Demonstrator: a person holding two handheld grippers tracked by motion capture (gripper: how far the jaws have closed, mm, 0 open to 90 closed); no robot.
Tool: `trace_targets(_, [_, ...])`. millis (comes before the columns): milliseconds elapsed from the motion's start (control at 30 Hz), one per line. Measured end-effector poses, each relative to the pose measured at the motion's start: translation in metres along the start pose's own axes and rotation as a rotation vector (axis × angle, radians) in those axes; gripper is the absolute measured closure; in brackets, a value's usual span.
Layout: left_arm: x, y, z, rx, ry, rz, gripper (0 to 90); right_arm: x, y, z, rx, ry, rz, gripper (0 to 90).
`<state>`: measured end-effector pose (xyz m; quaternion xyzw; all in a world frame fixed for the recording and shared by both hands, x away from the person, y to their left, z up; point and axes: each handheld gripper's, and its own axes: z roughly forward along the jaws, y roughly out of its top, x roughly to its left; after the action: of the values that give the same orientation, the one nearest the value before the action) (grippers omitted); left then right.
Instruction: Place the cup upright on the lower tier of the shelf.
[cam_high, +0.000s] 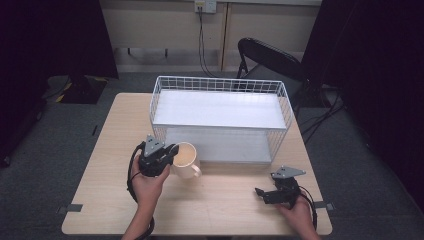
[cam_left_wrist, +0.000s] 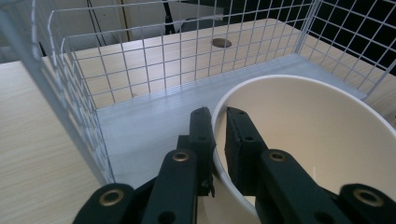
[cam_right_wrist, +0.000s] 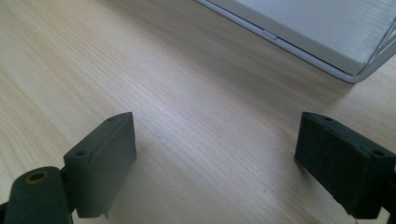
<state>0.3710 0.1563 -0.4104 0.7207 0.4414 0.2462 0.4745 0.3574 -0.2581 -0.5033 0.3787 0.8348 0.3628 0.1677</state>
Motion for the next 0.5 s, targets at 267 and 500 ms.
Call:
trace_targets(267, [-0.006, 0.005, 0.009, -0.008, 0.011, 0.003, 81.6, 0.0, 0.0, 0.0, 0.0, 0.0, 0.0, 11.8])
trace_targets(500, [-0.012, 0.008, 0.02, -0.012, 0.023, -0.004, 81.6, 0.0, 0.0, 0.0, 0.0, 0.0, 0.0, 11.8])
